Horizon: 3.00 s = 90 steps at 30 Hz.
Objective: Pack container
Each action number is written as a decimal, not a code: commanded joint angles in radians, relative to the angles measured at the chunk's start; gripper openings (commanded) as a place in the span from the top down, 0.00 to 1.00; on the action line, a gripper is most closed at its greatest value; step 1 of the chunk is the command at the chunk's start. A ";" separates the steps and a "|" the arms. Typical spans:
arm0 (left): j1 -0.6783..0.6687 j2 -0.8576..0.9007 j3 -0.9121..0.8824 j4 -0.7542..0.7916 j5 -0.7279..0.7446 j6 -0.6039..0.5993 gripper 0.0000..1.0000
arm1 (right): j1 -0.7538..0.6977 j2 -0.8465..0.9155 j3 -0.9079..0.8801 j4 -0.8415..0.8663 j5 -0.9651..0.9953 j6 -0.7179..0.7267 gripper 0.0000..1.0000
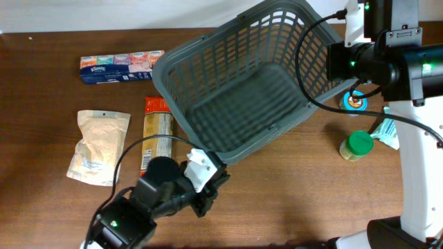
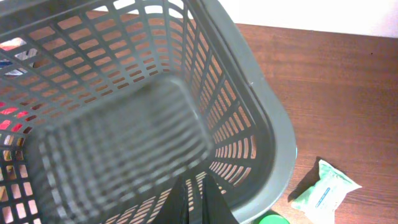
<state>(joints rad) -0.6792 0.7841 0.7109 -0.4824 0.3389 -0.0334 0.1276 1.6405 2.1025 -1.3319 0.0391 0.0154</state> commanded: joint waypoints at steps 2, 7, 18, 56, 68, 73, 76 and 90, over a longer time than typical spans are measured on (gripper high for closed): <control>-0.079 0.027 -0.003 0.055 -0.279 -0.055 0.98 | -0.005 -0.009 0.014 0.003 -0.002 0.000 0.97; -0.126 0.079 -0.003 0.110 -0.480 -0.096 0.98 | -0.005 -0.009 0.014 0.003 -0.002 -0.001 0.96; -0.128 0.148 -0.003 0.186 -0.797 -0.183 0.98 | -0.005 -0.003 0.012 -0.007 -0.002 -0.001 0.97; -0.044 0.156 -0.001 0.341 -0.930 -0.183 0.98 | -0.004 0.241 0.006 -0.141 -0.011 0.000 0.96; -0.044 0.156 -0.001 0.341 -0.930 -0.183 0.98 | -0.004 0.215 0.009 -0.238 -0.092 0.000 0.96; -0.044 0.124 0.016 0.309 -0.914 -0.183 0.98 | -0.004 0.191 0.045 -0.218 -0.092 0.019 0.96; -0.044 0.083 0.070 0.208 -0.856 -0.183 0.98 | -0.004 0.161 0.097 -0.219 -0.088 0.019 0.96; -0.023 0.035 0.526 -0.430 -0.745 -0.176 0.98 | -0.006 -0.053 0.128 -0.332 -0.076 0.018 0.96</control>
<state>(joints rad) -0.7242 0.8253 1.1702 -0.8555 -0.4355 -0.2104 0.1276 1.6054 2.2223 -1.6524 -0.0357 0.0265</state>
